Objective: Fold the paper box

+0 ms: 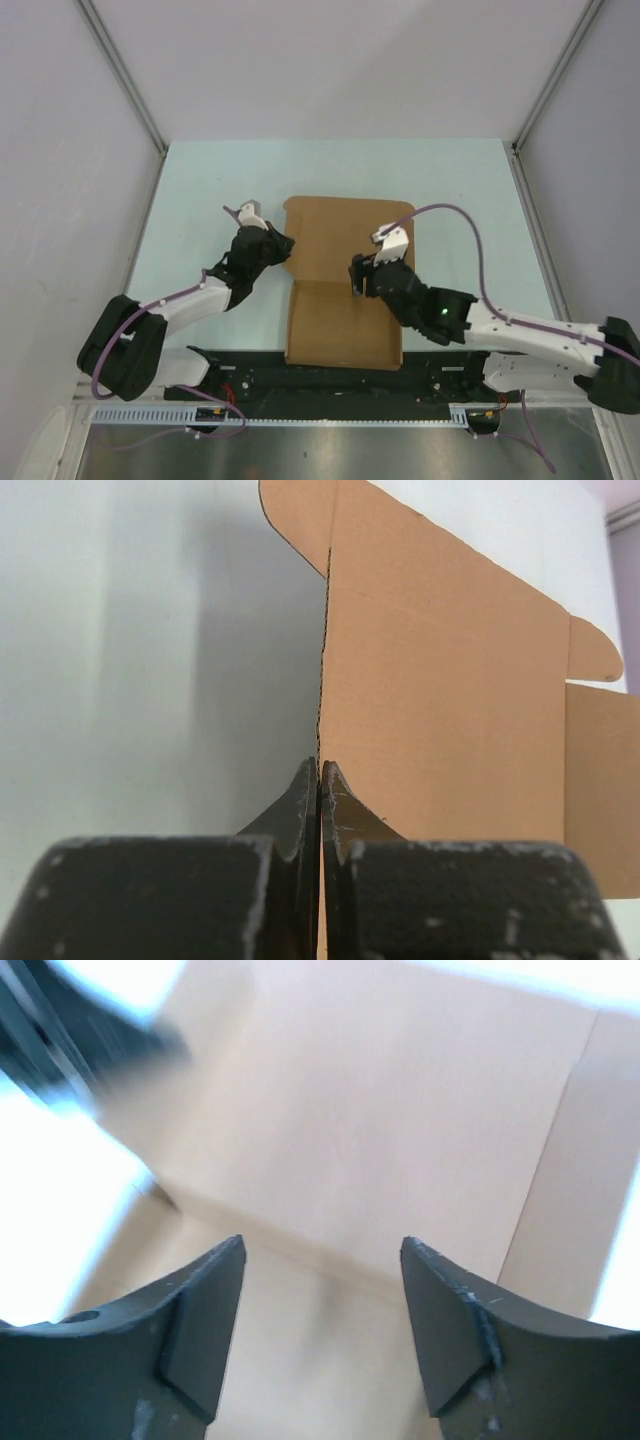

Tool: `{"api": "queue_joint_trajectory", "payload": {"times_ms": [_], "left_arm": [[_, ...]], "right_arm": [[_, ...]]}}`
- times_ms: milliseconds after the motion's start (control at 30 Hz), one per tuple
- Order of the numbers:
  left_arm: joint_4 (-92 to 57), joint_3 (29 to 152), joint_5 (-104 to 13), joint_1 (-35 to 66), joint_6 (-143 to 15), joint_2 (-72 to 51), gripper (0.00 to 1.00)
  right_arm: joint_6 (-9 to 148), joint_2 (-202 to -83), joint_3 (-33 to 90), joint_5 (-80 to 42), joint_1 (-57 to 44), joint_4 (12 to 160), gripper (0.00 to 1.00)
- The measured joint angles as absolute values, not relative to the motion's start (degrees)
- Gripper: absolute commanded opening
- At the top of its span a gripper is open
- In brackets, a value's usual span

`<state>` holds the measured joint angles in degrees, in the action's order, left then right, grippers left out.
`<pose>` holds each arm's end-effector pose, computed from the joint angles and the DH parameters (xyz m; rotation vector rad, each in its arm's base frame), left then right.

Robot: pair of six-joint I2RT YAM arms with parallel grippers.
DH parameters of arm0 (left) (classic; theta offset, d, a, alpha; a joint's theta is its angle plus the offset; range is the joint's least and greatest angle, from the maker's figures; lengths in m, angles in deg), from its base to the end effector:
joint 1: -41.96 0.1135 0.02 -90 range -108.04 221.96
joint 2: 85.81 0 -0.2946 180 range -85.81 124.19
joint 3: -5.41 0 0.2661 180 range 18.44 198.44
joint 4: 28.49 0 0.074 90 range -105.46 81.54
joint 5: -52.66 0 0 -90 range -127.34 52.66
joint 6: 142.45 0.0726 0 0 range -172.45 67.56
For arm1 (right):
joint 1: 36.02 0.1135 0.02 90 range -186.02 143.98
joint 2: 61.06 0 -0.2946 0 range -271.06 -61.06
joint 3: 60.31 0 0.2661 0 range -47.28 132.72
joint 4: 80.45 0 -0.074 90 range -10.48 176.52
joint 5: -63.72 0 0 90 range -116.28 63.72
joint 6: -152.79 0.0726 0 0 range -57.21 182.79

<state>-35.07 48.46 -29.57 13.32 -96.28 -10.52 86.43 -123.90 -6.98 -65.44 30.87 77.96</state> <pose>0.2696 -0.1360 0.1933 -0.3624 2.0466 -0.6583 0.1440 0.2207 0.2644 -0.3556 1.9629 0.2948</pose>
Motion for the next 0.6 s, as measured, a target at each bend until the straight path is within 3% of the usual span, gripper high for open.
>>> {"api": "queue_joint_trajectory", "payload": {"times_ms": [100, 233, 600], "left_arm": [[-37.1, 48.5, -28.6, 13.3, -94.5, -12.1, 0.00], [-41.4, 48.5, -26.7, 13.3, -93.0, -12.6, 0.00], [-55.8, 46.4, -22.6, 13.3, -90.9, -9.1, 0.00]], "right_arm": [[84.5, -117.5, -1.8, -65.9, 27.0, 78.1, 0.74], [83.4, -113.7, -0.2, -64.7, 13.4, 78.1, 0.78], [85.1, -124.6, -1.9, -45.3, -12.4, 80.6, 0.90]]}}
